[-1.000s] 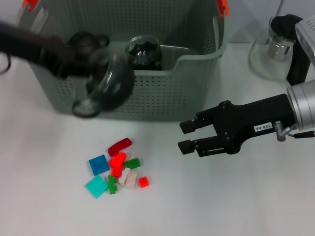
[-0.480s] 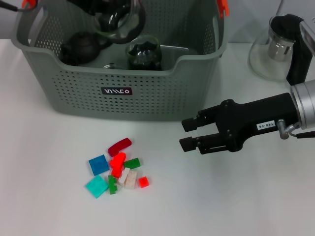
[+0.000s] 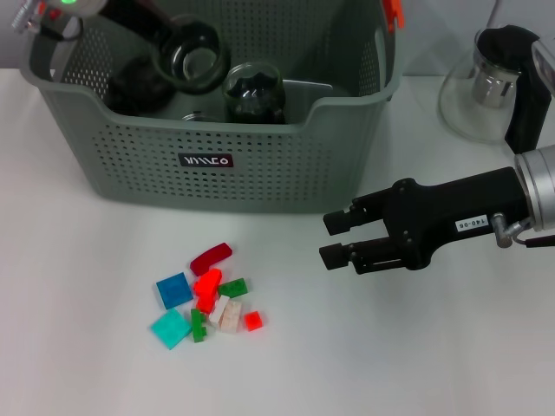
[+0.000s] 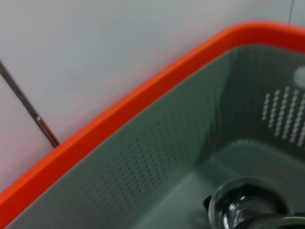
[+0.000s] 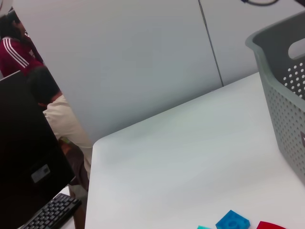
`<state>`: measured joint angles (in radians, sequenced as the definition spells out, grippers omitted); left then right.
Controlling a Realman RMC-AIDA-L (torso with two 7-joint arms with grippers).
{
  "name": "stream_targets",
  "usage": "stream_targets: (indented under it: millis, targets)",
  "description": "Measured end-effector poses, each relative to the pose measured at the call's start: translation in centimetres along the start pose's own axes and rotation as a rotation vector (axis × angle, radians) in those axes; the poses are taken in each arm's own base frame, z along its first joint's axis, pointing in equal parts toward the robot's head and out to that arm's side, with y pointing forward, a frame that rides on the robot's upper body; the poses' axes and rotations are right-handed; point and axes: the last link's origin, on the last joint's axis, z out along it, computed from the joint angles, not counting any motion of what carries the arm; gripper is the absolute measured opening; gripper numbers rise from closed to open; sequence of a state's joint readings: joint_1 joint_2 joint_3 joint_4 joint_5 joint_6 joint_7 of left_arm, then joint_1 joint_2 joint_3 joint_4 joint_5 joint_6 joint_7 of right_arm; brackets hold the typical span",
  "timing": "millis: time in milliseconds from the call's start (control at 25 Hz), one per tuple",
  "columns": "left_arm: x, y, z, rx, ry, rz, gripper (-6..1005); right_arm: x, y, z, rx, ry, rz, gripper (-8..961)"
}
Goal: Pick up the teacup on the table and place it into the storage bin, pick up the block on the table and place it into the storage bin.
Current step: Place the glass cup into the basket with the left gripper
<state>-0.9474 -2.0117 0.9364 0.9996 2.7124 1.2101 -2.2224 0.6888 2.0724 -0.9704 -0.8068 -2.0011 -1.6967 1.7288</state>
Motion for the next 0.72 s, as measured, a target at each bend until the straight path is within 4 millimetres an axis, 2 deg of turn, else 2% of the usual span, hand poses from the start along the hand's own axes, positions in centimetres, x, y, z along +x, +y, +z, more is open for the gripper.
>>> stream_targets:
  millis: [160, 440, 720]
  targets:
    - [-0.6, 0.7, 1.6, 0.009, -0.044, 0.022, 47, 0.0, 0.0, 0.0, 0.000, 0.000, 0.000, 563]
    - [-1.2, 1.7, 2.9, 0.010, -0.076, 0.047, 47, 0.0, 0.0, 0.0, -0.001, 0.000, 0.000, 562]
    - [-1.5, 2.2, 3.3, 0.003, -0.093, 0.054, 46, 0.1, 0.0, 0.1, -0.001, 0.002, 0.002, 562]
